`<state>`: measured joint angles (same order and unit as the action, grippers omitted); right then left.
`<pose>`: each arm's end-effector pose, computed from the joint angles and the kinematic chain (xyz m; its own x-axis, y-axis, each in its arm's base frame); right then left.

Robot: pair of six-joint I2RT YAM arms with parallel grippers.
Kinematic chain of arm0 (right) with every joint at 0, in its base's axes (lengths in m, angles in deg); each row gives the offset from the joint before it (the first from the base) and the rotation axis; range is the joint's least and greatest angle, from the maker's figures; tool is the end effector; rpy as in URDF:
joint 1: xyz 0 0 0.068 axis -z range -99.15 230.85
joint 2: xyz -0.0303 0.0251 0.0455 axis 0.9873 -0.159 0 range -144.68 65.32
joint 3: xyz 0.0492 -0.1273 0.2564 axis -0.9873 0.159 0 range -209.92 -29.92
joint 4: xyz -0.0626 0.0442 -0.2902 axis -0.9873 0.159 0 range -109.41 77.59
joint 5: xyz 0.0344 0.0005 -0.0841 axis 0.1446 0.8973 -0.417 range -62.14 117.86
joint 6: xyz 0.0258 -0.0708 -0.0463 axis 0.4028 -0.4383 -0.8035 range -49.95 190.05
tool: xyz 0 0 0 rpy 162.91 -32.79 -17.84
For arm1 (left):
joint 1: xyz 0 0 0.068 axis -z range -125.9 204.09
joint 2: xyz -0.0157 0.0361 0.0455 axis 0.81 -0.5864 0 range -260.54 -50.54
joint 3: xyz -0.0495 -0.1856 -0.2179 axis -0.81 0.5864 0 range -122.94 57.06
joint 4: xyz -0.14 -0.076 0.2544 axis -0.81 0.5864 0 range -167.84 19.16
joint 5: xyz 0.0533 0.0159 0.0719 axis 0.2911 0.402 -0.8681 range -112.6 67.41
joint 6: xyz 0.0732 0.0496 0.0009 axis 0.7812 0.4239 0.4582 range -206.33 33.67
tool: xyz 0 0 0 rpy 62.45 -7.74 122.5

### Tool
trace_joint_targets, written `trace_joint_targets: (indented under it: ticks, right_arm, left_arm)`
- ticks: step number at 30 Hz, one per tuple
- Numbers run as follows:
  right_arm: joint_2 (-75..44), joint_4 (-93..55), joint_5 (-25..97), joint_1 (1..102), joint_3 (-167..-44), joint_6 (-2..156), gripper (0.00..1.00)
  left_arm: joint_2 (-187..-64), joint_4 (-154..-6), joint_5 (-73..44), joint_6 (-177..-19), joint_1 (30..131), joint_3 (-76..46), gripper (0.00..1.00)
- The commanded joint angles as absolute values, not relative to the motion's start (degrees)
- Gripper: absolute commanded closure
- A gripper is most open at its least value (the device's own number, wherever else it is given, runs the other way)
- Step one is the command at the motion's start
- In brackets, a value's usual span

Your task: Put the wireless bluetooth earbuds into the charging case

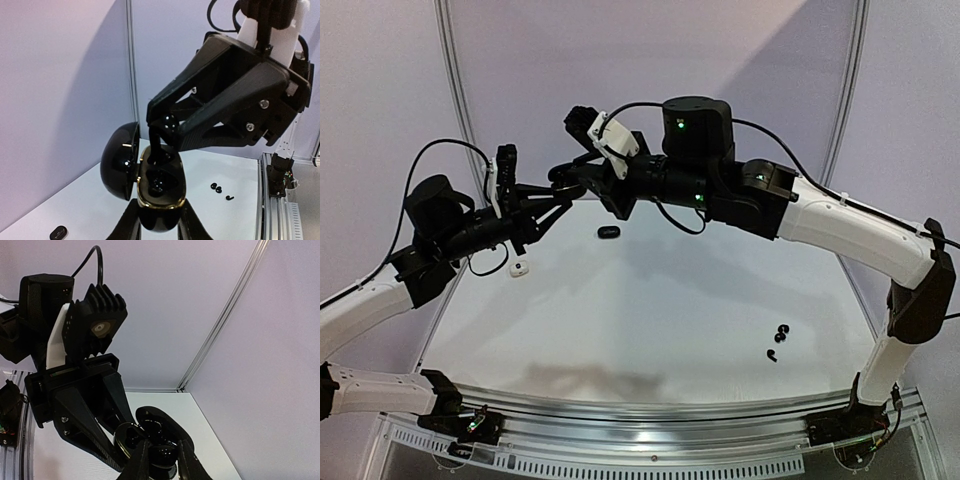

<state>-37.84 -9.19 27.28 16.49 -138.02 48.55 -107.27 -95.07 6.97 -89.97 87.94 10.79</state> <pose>0.2238 0.4647 0.4587 0.2917 -0.2389 -0.9262 -0.8493 0.3807 -0.3657 0.2265 -0.1984 0.3734 0.0410 -0.0941 -0.9947 0.8957 0.4446 -0.0051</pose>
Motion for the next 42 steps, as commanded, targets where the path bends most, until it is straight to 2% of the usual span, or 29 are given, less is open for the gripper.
trace_joint_targets:
  ticks: [1,4,13,30,37,42]
  right_arm:
    - [-39.71,-6.25,24.40,16.77,-138.57,49.01,0.79]
    - [-39.70,-6.29,24.17,16.77,-138.60,49.45,0.76]
    - [-39.80,-6.58,24.50,16.78,-139.29,49.57,0.75]
    - [-37.89,-7.62,27.20,16.77,-140.48,53.31,0.58]
    - [-33.37,-12.71,32.93,16.74,-140.13,57.47,0.47]
    - [-29.23,-17.61,35.38,16.73,-137.09,60.89,0.45]
  left_arm:
    - [-106.71,-98.07,9.05,-89.07,88.05,10.12,1.00]
    - [-106.70,-97.97,9.05,-89.10,88.04,10.12,1.00]
    - [-106.92,-97.80,9.22,-89.10,88.02,9.78,1.00]
    - [-106.97,-97.16,8.92,-89.17,88.02,9.77,1.00]
    - [-106.62,-96.68,7.97,-89.39,87.88,10.40,1.00]
    - [-106.44,-96.73,7.82,-90.11,87.73,10.89,1.00]
